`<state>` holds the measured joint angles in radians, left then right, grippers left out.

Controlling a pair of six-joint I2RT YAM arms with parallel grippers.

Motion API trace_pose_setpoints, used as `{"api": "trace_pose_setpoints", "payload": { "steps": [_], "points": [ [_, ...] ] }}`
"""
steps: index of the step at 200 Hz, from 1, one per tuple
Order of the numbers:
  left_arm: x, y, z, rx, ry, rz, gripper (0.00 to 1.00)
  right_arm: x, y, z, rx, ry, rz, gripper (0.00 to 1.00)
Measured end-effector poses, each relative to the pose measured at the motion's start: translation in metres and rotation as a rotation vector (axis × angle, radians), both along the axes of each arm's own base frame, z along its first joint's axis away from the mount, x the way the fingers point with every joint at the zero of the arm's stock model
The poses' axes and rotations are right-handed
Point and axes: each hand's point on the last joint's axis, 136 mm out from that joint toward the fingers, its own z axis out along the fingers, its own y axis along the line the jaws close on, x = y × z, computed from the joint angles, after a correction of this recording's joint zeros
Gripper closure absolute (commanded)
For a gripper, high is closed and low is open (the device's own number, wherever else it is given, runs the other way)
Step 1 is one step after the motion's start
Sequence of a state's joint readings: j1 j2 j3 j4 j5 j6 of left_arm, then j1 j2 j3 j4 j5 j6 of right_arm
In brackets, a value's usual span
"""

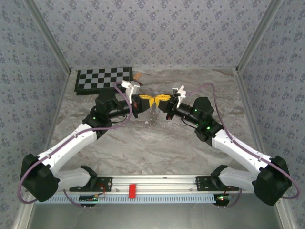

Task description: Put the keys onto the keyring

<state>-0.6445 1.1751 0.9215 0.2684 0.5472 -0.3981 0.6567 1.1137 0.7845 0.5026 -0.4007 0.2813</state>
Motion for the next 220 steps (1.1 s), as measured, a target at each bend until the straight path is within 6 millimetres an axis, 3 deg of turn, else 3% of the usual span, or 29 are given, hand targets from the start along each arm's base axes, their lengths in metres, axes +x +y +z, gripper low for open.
{"api": "trace_pose_setpoints", "payload": {
  "steps": [42,84,117,147,159,220],
  "points": [
    [0.0018,-0.0014,-0.0036,0.034,-0.028,0.047,1.00,0.0015,-0.0005,-0.0030,-0.008,0.010,-0.008,1.00],
    [0.0022,-0.0017,-0.0034,0.044,-0.038,0.055,0.90,0.0020,-0.0004,-0.0037,-0.009,0.012,-0.010,1.00],
    [0.0018,-0.0021,-0.0023,0.041,-0.041,0.052,0.89,-0.0004,0.0017,-0.0012,-0.006,0.008,0.003,1.00],
    [0.0011,-0.0025,-0.0026,0.041,-0.040,0.046,0.91,-0.0014,0.0022,-0.0010,-0.006,0.007,0.009,1.00],
    [0.0012,-0.0030,-0.0034,0.042,-0.038,0.044,1.00,-0.0014,0.0022,-0.0010,-0.006,0.007,0.009,1.00],
    [0.0016,-0.0032,-0.0040,0.038,-0.027,0.045,1.00,0.0023,0.0004,-0.0020,-0.010,0.014,-0.014,0.97]
  ]
}}
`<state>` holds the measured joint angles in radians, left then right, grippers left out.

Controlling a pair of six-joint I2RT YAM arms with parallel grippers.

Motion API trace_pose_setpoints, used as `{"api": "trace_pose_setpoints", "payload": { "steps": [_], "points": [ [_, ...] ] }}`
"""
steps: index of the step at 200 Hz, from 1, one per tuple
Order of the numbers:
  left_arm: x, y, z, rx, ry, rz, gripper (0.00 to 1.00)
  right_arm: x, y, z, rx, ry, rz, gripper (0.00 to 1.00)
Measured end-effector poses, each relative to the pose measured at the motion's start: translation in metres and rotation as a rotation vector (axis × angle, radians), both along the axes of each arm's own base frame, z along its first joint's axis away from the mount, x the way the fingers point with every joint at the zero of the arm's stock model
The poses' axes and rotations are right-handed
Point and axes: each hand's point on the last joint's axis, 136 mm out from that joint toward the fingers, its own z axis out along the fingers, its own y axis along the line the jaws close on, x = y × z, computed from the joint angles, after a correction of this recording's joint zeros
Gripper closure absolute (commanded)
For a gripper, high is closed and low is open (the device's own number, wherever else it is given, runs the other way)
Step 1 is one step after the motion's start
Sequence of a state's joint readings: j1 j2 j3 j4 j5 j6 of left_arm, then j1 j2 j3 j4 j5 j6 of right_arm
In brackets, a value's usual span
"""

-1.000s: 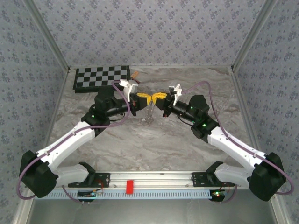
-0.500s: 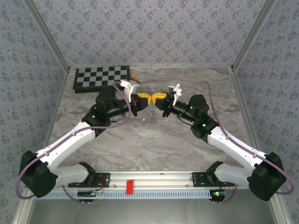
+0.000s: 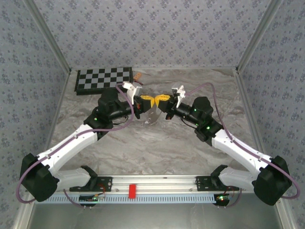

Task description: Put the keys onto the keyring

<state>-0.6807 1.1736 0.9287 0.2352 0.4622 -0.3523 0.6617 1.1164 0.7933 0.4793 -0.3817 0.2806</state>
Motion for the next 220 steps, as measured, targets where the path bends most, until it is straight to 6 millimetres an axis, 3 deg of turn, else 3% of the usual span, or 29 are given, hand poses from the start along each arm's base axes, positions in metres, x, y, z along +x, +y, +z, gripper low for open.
{"api": "trace_pose_setpoints", "payload": {
  "steps": [19,50,73,127,181,220],
  "points": [
    [0.000,0.000,0.000,0.000,0.000,0.000,1.00,0.002,-0.002,-0.001,-0.005,0.003,-0.015,0.76],
    [-0.004,-0.004,0.000,-0.001,-0.002,-0.010,1.00,0.008,-0.011,0.001,-0.003,0.012,-0.063,0.58],
    [-0.006,-0.005,0.000,0.000,-0.002,-0.016,1.00,0.010,-0.024,0.008,0.015,-0.001,-0.104,0.50],
    [-0.006,-0.005,0.000,0.001,-0.001,-0.015,1.00,0.019,-0.051,0.005,0.058,0.028,-0.165,0.55],
    [-0.009,-0.003,0.005,-0.006,-0.014,-0.015,1.00,0.030,-0.051,-0.008,0.108,0.083,-0.095,0.57],
    [-0.010,-0.002,0.007,-0.007,-0.025,-0.017,1.00,0.028,-0.043,-0.005,0.130,0.059,-0.020,0.56]
  ]
}}
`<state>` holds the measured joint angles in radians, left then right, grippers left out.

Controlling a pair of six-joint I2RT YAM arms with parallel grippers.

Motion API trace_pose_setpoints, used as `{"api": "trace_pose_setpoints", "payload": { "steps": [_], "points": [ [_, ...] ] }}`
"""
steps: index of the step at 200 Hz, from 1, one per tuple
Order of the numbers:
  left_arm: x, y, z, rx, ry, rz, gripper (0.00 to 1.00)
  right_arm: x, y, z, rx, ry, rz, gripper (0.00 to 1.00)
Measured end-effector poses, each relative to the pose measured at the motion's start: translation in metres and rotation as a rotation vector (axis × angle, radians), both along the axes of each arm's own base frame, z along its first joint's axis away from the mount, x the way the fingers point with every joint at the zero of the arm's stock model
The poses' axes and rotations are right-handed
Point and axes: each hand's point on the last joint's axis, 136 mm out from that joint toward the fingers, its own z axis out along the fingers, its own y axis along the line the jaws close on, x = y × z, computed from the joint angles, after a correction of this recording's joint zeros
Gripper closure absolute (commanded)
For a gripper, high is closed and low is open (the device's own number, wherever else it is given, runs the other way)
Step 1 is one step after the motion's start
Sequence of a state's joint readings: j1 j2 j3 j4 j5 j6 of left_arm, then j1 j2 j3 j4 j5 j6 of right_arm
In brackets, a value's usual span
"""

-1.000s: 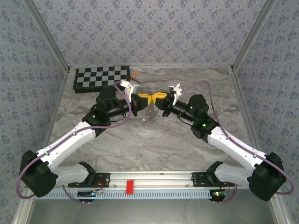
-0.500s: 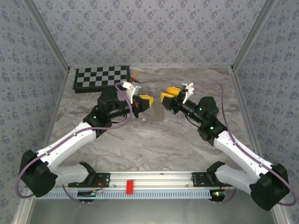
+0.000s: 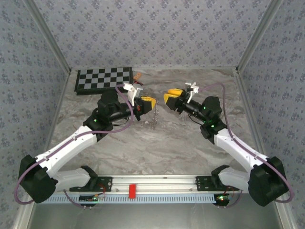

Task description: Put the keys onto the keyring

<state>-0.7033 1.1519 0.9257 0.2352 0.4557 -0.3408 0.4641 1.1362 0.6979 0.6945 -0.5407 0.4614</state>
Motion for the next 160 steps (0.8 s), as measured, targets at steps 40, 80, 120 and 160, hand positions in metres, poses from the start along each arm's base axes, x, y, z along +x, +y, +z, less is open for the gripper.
{"api": "trace_pose_setpoints", "payload": {
  "steps": [40,80,120,160],
  "points": [
    [0.000,0.000,0.000,0.001,0.000,-0.002,1.00,-0.007,0.018,-0.006,0.012,0.004,0.140,0.61],
    [-0.001,0.000,0.000,0.001,0.000,-0.004,1.00,-0.010,0.029,-0.010,0.026,0.042,0.245,0.64],
    [-0.001,0.000,0.000,0.001,-0.003,-0.008,1.00,-0.012,0.028,-0.008,0.038,0.042,0.267,0.64],
    [-0.001,0.000,0.000,0.002,-0.004,-0.008,1.00,-0.010,0.025,-0.004,0.050,0.033,0.259,0.61]
  ]
}}
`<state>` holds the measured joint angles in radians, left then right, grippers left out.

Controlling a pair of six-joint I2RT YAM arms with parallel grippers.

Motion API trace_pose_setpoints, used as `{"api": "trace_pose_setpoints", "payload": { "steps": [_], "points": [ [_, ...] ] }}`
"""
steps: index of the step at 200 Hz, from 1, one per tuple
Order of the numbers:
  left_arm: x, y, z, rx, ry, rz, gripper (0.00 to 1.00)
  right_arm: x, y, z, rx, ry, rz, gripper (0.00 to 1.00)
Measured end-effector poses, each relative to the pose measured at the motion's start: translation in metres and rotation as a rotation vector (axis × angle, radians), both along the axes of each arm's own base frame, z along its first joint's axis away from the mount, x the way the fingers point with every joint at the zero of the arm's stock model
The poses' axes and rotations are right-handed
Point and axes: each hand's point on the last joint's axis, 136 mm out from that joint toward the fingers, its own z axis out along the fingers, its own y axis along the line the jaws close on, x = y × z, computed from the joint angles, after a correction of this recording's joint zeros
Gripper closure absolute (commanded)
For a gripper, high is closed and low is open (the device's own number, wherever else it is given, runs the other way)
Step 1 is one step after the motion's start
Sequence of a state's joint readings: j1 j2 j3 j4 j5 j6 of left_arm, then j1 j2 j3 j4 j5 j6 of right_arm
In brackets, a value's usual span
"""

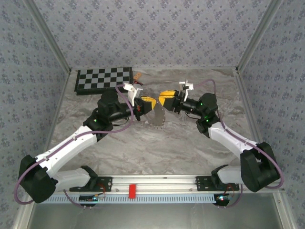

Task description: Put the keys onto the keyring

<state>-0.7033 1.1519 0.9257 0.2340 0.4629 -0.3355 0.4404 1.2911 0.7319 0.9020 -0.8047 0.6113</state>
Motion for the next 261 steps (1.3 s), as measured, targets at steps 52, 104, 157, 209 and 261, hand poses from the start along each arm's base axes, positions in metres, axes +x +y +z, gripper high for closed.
{"api": "trace_pose_setpoints", "payload": {
  "steps": [52,104,157,209,261],
  "points": [
    [0.000,0.000,0.000,0.001,-0.003,-0.001,1.00,-0.009,0.000,0.011,0.029,-0.027,0.040,0.66],
    [-0.002,-0.001,0.000,0.002,-0.005,-0.012,1.00,-0.017,0.006,0.005,0.019,-0.013,0.109,0.73],
    [-0.004,-0.002,0.000,0.002,-0.003,-0.024,1.00,-0.021,0.013,-0.002,0.005,0.008,0.173,0.76],
    [-0.004,-0.002,-0.001,0.003,-0.001,-0.029,1.00,-0.026,0.014,0.001,0.006,0.000,0.201,0.87],
    [-0.003,0.000,0.000,0.001,-0.001,-0.029,1.00,-0.028,0.015,0.003,0.004,-0.007,0.215,1.00]
  ]
}}
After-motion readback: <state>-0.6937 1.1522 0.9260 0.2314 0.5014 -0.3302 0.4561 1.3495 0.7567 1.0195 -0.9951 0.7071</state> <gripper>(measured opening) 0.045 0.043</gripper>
